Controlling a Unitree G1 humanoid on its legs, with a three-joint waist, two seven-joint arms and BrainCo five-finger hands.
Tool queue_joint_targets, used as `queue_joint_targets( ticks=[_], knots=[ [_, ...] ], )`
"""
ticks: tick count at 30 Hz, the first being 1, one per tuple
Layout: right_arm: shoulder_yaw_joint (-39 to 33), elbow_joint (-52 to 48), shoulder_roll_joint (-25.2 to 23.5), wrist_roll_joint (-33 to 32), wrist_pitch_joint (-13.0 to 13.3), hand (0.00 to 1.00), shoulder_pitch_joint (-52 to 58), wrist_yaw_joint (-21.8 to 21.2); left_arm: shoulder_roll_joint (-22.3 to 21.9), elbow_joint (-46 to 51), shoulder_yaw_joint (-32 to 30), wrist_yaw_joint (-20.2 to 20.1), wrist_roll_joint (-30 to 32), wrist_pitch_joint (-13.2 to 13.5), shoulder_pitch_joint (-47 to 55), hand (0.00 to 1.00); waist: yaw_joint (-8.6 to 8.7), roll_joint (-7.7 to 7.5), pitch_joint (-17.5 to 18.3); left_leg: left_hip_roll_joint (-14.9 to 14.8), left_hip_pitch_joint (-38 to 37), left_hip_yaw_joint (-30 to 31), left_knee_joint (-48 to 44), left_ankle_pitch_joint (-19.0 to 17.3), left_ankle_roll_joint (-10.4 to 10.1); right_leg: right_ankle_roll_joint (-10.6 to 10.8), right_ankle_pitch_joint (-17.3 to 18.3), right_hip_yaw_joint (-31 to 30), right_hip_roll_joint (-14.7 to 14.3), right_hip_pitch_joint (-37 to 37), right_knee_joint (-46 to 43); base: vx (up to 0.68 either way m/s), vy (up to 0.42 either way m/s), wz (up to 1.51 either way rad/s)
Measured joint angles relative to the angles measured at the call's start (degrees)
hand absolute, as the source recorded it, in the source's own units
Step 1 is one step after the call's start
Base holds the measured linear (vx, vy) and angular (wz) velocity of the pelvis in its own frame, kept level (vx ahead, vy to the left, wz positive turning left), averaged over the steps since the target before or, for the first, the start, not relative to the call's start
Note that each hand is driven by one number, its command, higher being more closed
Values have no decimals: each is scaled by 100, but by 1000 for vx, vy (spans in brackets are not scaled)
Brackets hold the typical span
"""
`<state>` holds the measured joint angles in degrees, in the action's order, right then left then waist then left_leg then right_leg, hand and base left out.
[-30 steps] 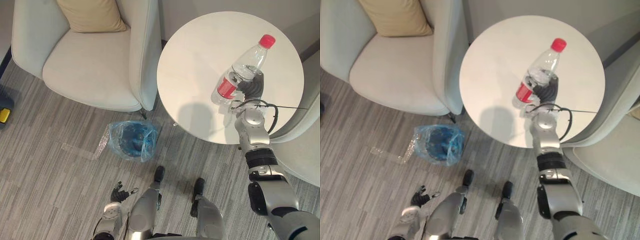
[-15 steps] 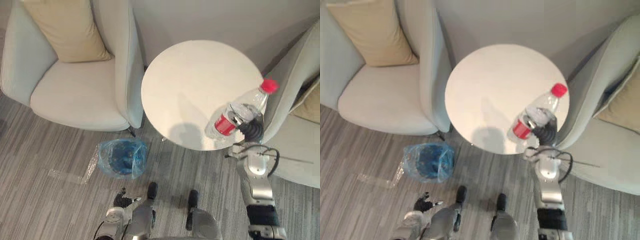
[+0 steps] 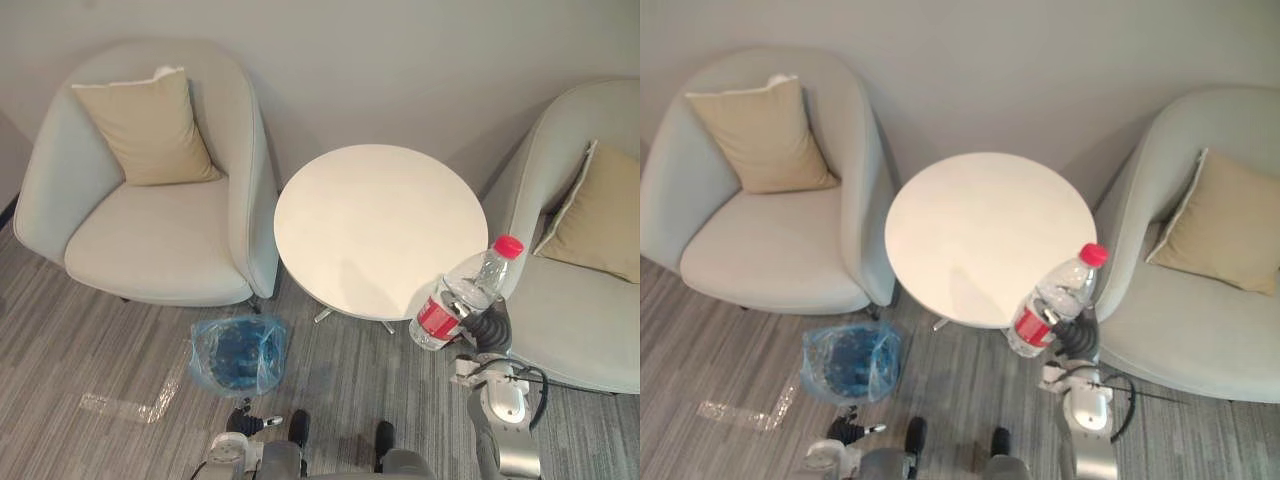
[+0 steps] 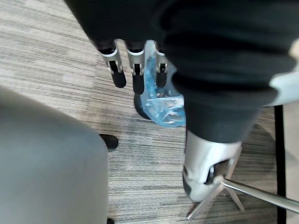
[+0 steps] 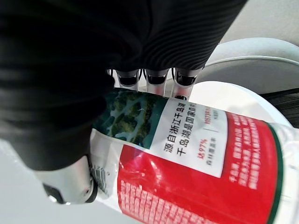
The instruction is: Gather rubbish on tea table into small bin, then transfer packed bag to large trash can.
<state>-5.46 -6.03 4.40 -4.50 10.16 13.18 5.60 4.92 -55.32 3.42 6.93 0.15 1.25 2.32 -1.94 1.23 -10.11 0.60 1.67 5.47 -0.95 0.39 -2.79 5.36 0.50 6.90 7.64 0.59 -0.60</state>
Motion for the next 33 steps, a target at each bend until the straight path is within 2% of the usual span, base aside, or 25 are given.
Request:
queue_joint_targets(
  ticks=[5, 8, 13, 14, 15, 16, 17, 18, 19, 20, 21, 22, 25, 27, 28, 29, 30, 31, 32, 33],
  knots=[
    [66, 0, 1, 8, 0, 100, 44, -3, -13, -4, 39, -10, 4, -4, 25, 0, -15, 34, 20, -23, -141, 14, -23, -16, -24, -17, -8, 12, -45, 160, 1, -13, -7, 2],
    [169, -41, 9, 10, 1, 100, 113, -4, -63, 4, 28, -10, 61, -3, 61, 0, -20, 110, 55, -28, -26, 157, -82, -11, -28, -37, 60, 117, -33, 112, -125, -17, -19, 17],
    [297, -73, 66, 230, 0, 100, -128, 64, -131, 130, 22, -6, 80, 25, 75, 0, -92, 160, 80, -11, 527, 349, -229, 145, -83, -107, 390, 412, 59, -568, -963, -65, -22, 38],
    [328, -80, 70, 230, 0, 100, -233, 95, -142, 159, 32, -7, 83, 25, 74, 0, -91, 218, 114, -45, 676, 421, -112, 133, -1, -136, 369, 572, 30, -632, -959, -135, -57, 45],
    [336, -77, 62, 232, -10, 100, -275, 126, -161, 133, 40, -8, 92, 8, 72, 0, -73, 239, 157, -167, 698, 206, 88, -24, 170, -215, 296, 791, 19, -653, -902, -107, -71, 91],
    [326, -83, 21, 232, -7, 100, -339, 149, -104, -4, 26, -26, 165, 9, 9, 0, -13, 82, 237, -191, 672, -505, 297, -410, 628, -291, 177, 1127, 258, -624, -635, -39, -7, 101],
    [247, -101, 21, 232, 17, 100, -405, 172, -58, -91, 26, -45, 211, -5, -112, 0, 29, 18, 185, -250, 805, -926, -8, -458, 727, -268, 151, 1309, 357, -584, -584, -37, 16, 128],
    [100, -71, 84, 233, -6, 100, -467, 203, -97, -160, 48, -63, 263, -38, -181, 0, 42, 95, 196, -479, 902, -1505, -504, -317, 717, -286, 142, 1598, 422, -513, -617, -22, 60, 107],
    [-29, -40, 113, 232, -11, 100, -460, 245, -146, -164, 84, -71, 302, -47, -152, 0, 61, 128, 208, -588, 818, -1788, -655, -220, 674, -280, 149, 1786, 421, -402, -619, -17, 45, 129],
    [-209, 15, 147, 231, -11, 100, -463, 314, -214, -154, 139, -73, 329, -47, -79, 0, 173, 257, 230, -691, 501, -1954, -445, 113, 235, -153, 243, 2079, 398, -123, -609, 13, 64, 117],
    [-277, 39, 169, 231, -9, 100, -459, 359, -243, -158, 237, -72, 342, -50, -48, 0, 207, 335, 255, -686, 372, -1912, -155, 160, -21, -104, 275, 2202, 372, -37, -610, 3, 107, 107],
    [-292, 117, 164, 230, -11, 100, -482, 411, -234, -151, 293, -87, 399, -43, -46, 0, 197, 300, 264, -587, 250, -1831, 148, 338, -90, -67, 260, 2277, 433, -15, -614, -30, 97, 66],
    [-88, 586, 31, 234, -39, 100, -626, 403, -118, -102, 335, -69, 430, -20, -47, 0, 121, 193, 187, -370, 201, -1693, 375, 443, 23, 53, 262, 2350, 626, -38, -752, -63, 128, 29],
    [152, 783, -54, 233, -166, 100, -597, 360, -7, -98, 329, -67, 417, -25, -45, 0, 116, 57, 58, -110, -27, -1662, 392, 325, 103, 127, 596, 2318, 1035, -34, -1345, -11, 174, 20],
    [276, 857, -58, 233, -183, 100, -573, 289, 19, -93, 327, -66, 417, -3, -45, 0, 118, -13, 14, 38, -137, -1597, 391, 277, 144, 75, 725, 2232, 1247, -32, -1705, 5, 145, 17],
    [357, 900, -52, 235, -183, 100, -578, 250, 35, -93, 330, -64, 424, 34, -47, 0, 135, -22, -34, 109, -178, -1516, 369, 224, 174, -96, 779, 2024, 1333, -61, -1993, -35, 174, 60],
    [390, 911, -37, 249, -184, 100, -503, 192, 37, -169, 327, -72, 423, 54, -43, 0, 254, -17, -92, 144, -163, -1228, 193, 151, 242, -530, 602, 1355, 1323, -255, -2642, -36, 125, 83],
    [376, 912, -16, 299, -191, 100, -458, 172, 41, -173, 307, -66, 413, 56, -38, 0, 292, 36, -116, 131, -171, -1070, 156, 132, 264, -810, 459, 836, 1177, -461, -3033, -20, 100, 120],
    [364, 907, -14, 415, -194, 100, -404, 155, 79, -180, 268, -63, 413, 56, -35, 0, 300, 135, -128, 18, -162, -823, 202, 121, 249, -785, 594, 168, 769, -656, -3286, 19, -29, 116],
    [366, 901, -33, 456, -194, 100, -407, 127, 168, -171, 227, -54, 387, 58, -38, 0, 302, 35, -164, -29, -169, -558, 390, 106, 229, -601, 1005, -139, 277, -670, -2973, 107, -97, 154]
  ],
)
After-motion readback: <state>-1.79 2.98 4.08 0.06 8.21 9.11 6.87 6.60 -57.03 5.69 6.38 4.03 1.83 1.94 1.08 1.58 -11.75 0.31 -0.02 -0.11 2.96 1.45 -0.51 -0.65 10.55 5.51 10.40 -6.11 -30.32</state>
